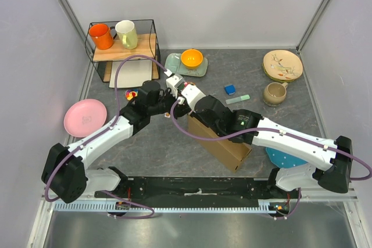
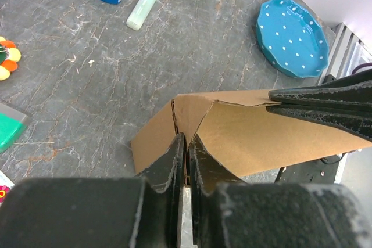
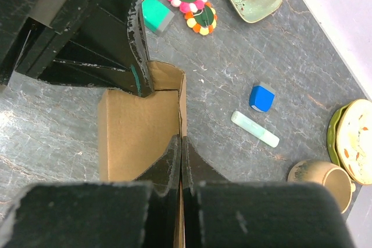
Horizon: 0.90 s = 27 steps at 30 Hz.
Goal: Fold the paper box
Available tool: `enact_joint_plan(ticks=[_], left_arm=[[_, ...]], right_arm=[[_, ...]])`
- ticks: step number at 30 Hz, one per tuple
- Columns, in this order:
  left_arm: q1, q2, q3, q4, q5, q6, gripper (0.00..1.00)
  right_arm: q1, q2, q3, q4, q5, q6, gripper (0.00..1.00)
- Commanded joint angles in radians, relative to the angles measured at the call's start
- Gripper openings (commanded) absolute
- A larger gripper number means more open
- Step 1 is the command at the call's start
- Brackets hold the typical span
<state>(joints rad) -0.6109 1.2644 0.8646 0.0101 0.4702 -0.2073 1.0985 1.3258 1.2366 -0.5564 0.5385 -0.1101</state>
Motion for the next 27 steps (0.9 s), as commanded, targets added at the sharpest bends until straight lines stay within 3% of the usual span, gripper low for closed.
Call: enact_joint_plan(ticks=[1, 8, 12, 15, 22, 27], left_arm=[[-0.007, -0.037, -0.045, 0.063, 0.025, -0.003, 0.12], [-0.007, -0.046, -0.058, 0.085, 0.013, 0.0, 0.11], [-0.009, -0.045, -0.067, 0.09, 0.01, 0.0, 0.11], [-0.01, -0.046, -0.081, 0.099, 0.007, -0.003, 0.11], [-0.013, -0.048, -0.105, 0.111, -0.001, -0.003, 0.12], [-0.015, -0.045, -0.128, 0.128, 0.002, -0.003, 0.13]], right_arm=[[0.001, 0.007, 0.003, 0.024, -0.012, 0.003, 0.0], [0.003, 0.007, 0.007, 0.02, -0.011, 0.01, 0.01], [0.003, 0.006, 0.02, 0.018, 0.003, 0.03, 0.29], [0.003, 0.009, 0.037, 0.019, 0.0, 0.046, 0.39], [0.003, 0.042, 0.087, 0.035, 0.006, 0.038, 0.44], [0.001, 0.079, 0.089, 0.044, -0.002, 0.03, 0.37]])
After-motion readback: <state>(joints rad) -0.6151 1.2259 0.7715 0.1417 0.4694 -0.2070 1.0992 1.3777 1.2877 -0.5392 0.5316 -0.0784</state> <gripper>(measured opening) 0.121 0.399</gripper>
